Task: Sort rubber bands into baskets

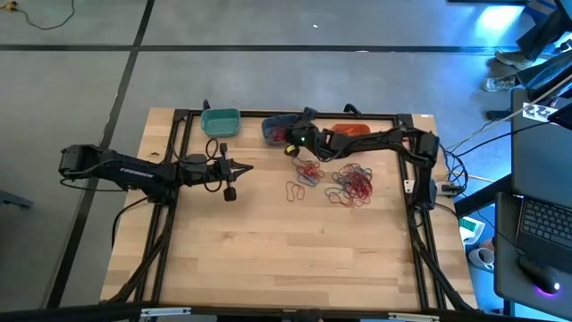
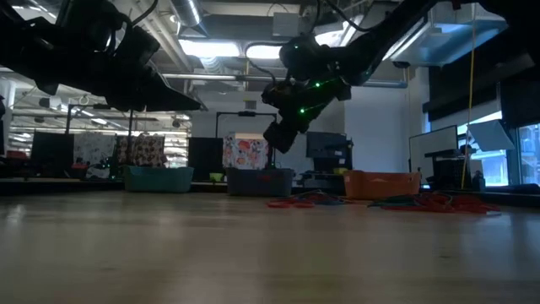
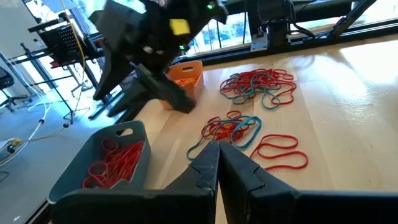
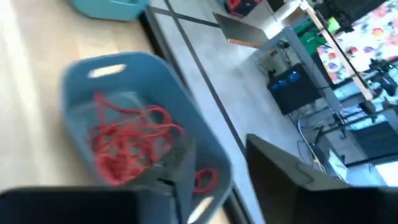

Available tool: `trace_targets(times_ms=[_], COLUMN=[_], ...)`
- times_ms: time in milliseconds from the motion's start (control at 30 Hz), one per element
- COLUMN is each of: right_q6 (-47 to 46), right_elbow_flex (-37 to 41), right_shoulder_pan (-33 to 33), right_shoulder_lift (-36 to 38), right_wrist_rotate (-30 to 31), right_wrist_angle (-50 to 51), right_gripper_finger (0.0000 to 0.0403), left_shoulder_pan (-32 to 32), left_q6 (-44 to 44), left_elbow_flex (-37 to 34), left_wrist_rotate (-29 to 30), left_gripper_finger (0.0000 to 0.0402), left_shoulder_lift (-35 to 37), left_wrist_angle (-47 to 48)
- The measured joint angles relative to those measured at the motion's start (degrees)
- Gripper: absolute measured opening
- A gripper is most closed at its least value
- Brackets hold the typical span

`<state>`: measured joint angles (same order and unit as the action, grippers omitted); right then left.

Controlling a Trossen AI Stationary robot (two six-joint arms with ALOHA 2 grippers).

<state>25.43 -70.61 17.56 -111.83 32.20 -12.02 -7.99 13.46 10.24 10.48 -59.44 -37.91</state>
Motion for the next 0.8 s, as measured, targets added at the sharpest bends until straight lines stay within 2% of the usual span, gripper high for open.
trace_targets(times_ms=[133,267,400,600,700,800], right_q6=[0.2,-2.4,-9.0,-20.4,-26.8,-28.3], right_elbow_flex=[0.0,0.0,0.0,0.0,0.5,1.4], right_shoulder_pan=[-3.5,-7.8,-11.3,-12.3,-12.2,-12.3], right_shoulder_lift=[1.3,4.0,6.0,5.3,3.5,1.7], right_wrist_rotate=[3.4,3.4,-4.4,-20.3,-22.5,-22.8], right_wrist_angle=[5.3,13.5,21.5,25.3,26.2,26.3], right_gripper_finger=[0.0199,0.0217,0.0220,0.0220,0.0221,0.0221], left_shoulder_pan=[0.0,0.0,0.0,0.0,0.0,0.0], left_q6=[0.0,0.0,0.0,-0.1,-0.1,-0.1], left_elbow_flex=[0.0,0.0,0.0,0.0,0.0,0.0], left_wrist_rotate=[0.0,0.0,0.0,0.0,0.0,0.0], left_gripper_finger=[0.0005,0.0005,0.0005,0.0005,0.0005,0.0005], left_shoulder_lift=[0.0,0.0,0.0,0.0,0.0,0.0], left_wrist_angle=[0.0,0.1,0.3,0.4,0.4,0.4])
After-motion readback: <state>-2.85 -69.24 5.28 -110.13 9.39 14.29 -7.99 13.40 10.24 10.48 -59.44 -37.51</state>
